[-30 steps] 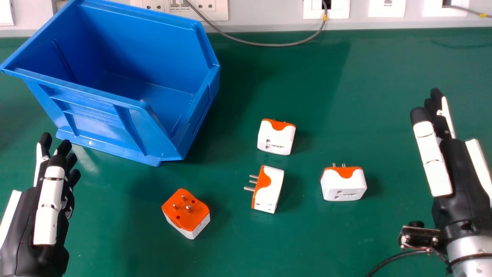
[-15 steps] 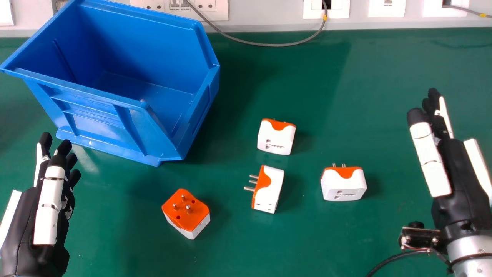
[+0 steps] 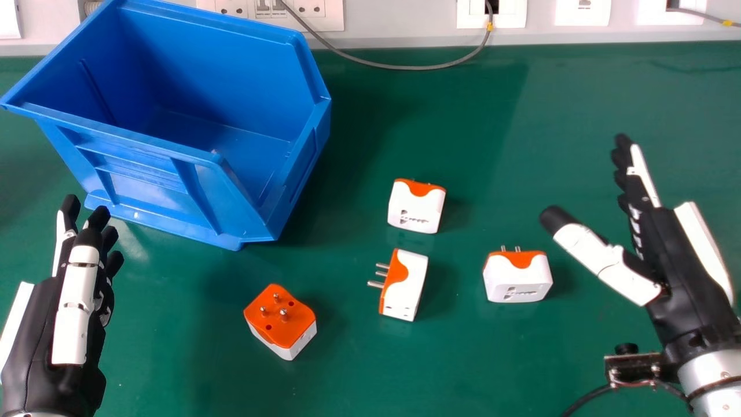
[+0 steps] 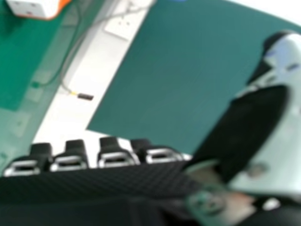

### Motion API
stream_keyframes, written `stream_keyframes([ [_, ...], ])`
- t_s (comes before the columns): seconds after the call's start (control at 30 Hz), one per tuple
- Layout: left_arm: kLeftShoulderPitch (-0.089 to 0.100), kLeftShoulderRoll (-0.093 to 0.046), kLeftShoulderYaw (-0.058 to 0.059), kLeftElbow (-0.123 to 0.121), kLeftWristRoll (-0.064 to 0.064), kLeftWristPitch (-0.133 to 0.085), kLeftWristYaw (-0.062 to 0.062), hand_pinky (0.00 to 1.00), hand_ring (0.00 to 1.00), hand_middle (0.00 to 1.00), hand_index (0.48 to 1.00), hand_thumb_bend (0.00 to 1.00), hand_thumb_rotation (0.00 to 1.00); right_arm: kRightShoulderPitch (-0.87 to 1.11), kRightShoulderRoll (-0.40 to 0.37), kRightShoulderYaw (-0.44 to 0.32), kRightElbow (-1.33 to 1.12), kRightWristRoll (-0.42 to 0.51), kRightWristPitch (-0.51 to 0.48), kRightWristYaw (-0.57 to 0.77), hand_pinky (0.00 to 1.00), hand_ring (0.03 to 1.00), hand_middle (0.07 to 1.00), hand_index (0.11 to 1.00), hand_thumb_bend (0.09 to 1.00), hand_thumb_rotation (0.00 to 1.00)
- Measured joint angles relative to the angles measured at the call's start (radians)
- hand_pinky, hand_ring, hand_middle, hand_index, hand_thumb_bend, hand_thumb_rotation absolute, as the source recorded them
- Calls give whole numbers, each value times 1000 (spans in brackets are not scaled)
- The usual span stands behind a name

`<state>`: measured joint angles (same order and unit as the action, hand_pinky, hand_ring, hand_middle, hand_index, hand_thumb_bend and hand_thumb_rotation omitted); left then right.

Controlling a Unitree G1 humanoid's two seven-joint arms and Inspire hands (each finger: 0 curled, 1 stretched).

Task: Pick all objects and put in blue box

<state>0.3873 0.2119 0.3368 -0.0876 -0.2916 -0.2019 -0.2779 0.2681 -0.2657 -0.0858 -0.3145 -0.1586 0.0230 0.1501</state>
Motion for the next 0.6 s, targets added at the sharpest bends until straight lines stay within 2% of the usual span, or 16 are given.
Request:
stream_keyframes([
  [0.27, -2, -8, -6, 0, 8, 0, 4, 1000, 1000, 1000, 1000, 263, 1000, -23, -101, 0, 25, 1, -15, 96, 999, 1000, 1000, 1000, 595, 514],
  [0.37, -4, -11, -9, -1, 15, -1, 12, 1000, 1000, 1000, 1000, 267, 1000, -44, -131, 0, 30, 1, -11, 126, 1000, 1000, 1000, 1000, 603, 500],
  [0.6, -8, -12, -14, -1, 17, -5, 13, 1000, 1000, 1000, 1000, 275, 1000, -98, -192, 7, 37, -24, 2, 173, 1000, 1000, 1000, 1000, 599, 470],
])
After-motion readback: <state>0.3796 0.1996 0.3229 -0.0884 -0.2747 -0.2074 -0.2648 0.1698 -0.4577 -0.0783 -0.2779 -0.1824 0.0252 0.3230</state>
